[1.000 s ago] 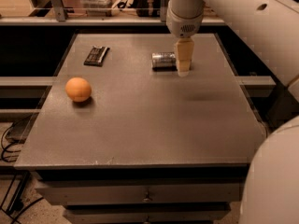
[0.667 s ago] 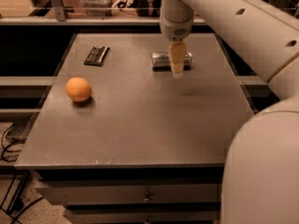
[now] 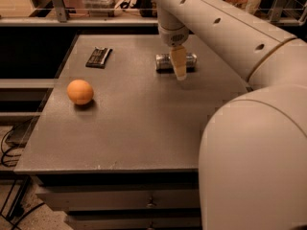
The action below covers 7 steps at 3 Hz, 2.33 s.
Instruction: Place redbull can upright
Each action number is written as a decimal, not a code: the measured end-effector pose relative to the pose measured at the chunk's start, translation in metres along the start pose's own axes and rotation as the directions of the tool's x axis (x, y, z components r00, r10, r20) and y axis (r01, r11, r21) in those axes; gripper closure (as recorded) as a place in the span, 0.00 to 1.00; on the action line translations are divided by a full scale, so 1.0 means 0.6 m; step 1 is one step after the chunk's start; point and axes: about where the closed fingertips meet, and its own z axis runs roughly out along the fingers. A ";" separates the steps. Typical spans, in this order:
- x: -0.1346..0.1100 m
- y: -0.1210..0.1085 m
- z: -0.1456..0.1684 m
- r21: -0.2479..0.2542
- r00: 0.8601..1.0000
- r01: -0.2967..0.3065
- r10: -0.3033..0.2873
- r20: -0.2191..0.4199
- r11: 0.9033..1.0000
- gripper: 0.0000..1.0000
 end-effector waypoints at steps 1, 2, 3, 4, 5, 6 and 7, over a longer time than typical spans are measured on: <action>0.011 -0.009 0.023 -0.018 0.998 0.006 -0.007 -0.064 1.000 0.17; 0.021 -0.012 0.038 -0.034 0.994 0.010 -0.014 -0.107 0.999 0.41; 0.025 -0.013 0.045 -0.045 0.993 0.007 -0.013 -0.121 0.999 0.64; 0.019 -0.010 0.053 -0.062 0.995 0.004 -0.010 -0.099 0.998 0.87; 0.020 -0.011 0.042 -0.064 0.999 -0.036 0.036 -0.005 0.997 1.00; 0.027 -0.027 -0.013 -0.005 0.990 -0.092 0.092 0.108 0.996 1.00; 0.032 -0.040 -0.078 0.065 0.961 -0.136 0.116 0.250 0.989 1.00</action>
Offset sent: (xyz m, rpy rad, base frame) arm 0.0212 -0.0207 -0.0181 -0.1632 0.0212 -0.0466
